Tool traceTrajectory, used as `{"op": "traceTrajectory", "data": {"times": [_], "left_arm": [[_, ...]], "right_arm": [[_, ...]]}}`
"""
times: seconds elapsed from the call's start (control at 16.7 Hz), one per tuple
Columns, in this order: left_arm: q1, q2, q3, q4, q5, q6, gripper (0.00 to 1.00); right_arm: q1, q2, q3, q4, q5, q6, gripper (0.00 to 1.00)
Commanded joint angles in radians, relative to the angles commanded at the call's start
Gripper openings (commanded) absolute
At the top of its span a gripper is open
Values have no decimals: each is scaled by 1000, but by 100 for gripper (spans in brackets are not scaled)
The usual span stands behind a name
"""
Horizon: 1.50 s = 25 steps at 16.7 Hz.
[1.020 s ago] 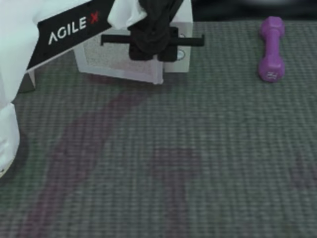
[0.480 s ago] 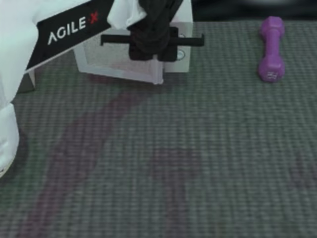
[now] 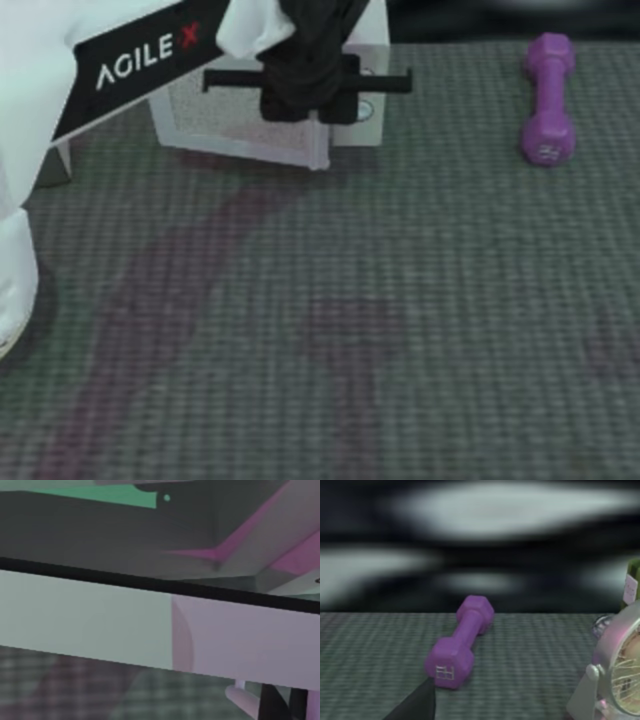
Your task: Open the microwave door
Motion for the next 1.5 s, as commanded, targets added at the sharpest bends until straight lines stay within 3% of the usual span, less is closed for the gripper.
{"op": "traceTrajectory", "data": {"times": [0.3,0.72,1.5], "left_arm": [[-7,3,-6,3,5,-1,0],[12,-96,-152,77,51,102,0],[12,-100,-156,80,52,105,0]], "right_arm": [[0,0,0,0,0,0,100],[0,0,0,0,0,0,100],[0,0,0,0,0,0,100]]}}
